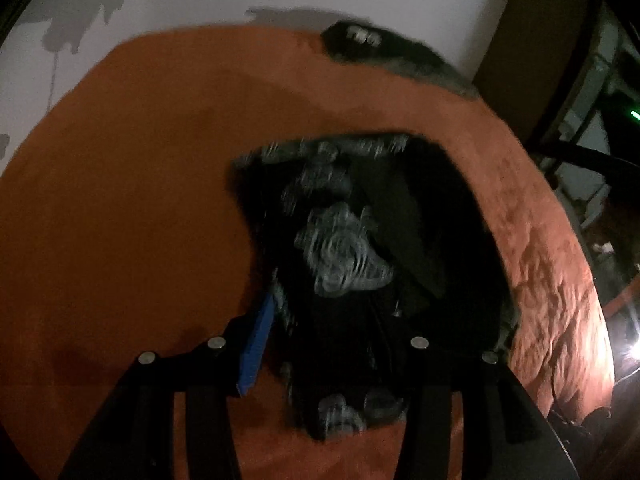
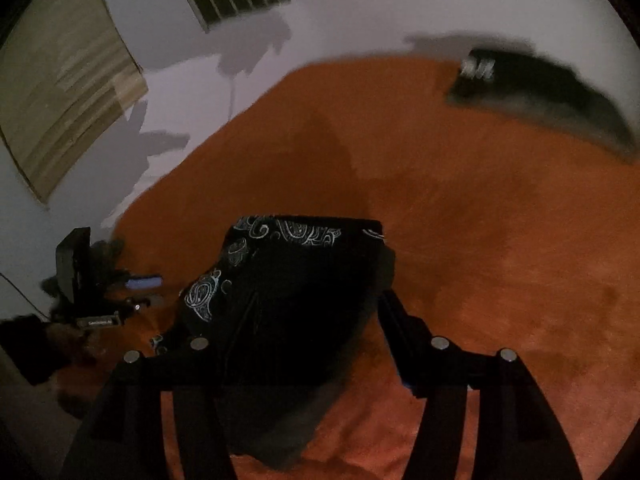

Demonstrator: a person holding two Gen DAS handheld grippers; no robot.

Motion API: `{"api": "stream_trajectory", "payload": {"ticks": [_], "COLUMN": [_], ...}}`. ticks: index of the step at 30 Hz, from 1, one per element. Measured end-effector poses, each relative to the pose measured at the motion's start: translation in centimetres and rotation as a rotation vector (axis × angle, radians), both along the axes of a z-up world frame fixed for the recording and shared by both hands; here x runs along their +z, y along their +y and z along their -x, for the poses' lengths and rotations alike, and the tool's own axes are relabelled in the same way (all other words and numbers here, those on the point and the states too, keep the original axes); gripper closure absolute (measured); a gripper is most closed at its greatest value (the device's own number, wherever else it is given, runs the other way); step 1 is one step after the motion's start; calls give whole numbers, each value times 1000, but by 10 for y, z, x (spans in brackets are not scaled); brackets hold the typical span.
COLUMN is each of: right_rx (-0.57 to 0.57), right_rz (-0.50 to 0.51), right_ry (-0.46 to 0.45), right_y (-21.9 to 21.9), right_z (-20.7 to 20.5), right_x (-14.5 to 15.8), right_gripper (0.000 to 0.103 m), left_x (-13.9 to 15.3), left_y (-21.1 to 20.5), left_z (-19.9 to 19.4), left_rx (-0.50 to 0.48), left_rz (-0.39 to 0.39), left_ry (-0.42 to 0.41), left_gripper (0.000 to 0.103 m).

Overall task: Fold clothes
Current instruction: 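Lower the garment onto the rug and grasp it with both grippers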

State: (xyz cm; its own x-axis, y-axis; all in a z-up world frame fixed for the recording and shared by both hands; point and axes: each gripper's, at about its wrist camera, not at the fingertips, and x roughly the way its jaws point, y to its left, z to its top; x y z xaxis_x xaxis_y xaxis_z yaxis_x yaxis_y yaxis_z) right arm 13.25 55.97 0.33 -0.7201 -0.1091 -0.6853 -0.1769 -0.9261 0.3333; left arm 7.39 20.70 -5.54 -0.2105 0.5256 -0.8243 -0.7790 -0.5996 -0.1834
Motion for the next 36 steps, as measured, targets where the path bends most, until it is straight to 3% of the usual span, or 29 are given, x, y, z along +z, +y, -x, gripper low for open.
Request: {"api": "stream_trajectory", "payload": {"ticks": [3,6,8,10,14,15,17,18,19,20,22,23,24,28,31,34,36], "right_rx": [-48,-106,-149,-172,-107,-111,-120,-127,-123,-119,-99,-96,-93,-140,-135,-120,-104], "right_rz": [229,438,383,206,6,-5,-24,-18,-24,-29,-30,-13,4,-40,23,129,74], "right_ry": [30,-31,-124,-245,-329,-321,-305,-289,-281,-272,-274,-281,-289,-292,-417,-369,-314], "right_y": [-7,-21,-34,-57,-92,-94,-96,-92,-91,-90,-87,-85,-83,-82,-74,-51,-43], "right_z": [-19,-36,-45,-51,-62,-63,-64,-61,-56,-51,-40,-37,-34,-46,-51,-56,-53], "right_x": [-9,-46,-67,-88,-108,-110,-113,-110,-112,-113,-118,-121,-123,-113,-137,-132,-113], "right_gripper": [39,36,36,36,37,37,37,37,37,39,65,83,92,100,100,100,98], "left_x": [-8,-23,-35,-46,-57,-59,-63,-64,-64,-62,-58,-56,-55,-72,-70,-42,-18], "left_y": [-20,-31,-34,-35,-33,-31,-24,-21,-17,-17,-16,-16,-16,-27,-35,-41,-45], "left_z": [2,3,-1,-3,0,0,-3,-5,-7,-9,-15,-22,-28,-46,-47,-33,-15], "left_rx": [55,58,44,41,80,90,99,103,115,143,163,166,170,143,114,92,75], "left_rz": [23,14,19,2,-119,-132,-130,-123,-103,-109,-144,-135,-125,-26,2,-2,-33], "left_ry": [-161,-308,-325,-353,-451,-461,-429,-402,-355,-293,-213,-181,-150,-179,-175,-108,-56], "left_gripper": [54,54,54,54,54,54,59,86,96,96,97,98,98,96,89,75,57]}}
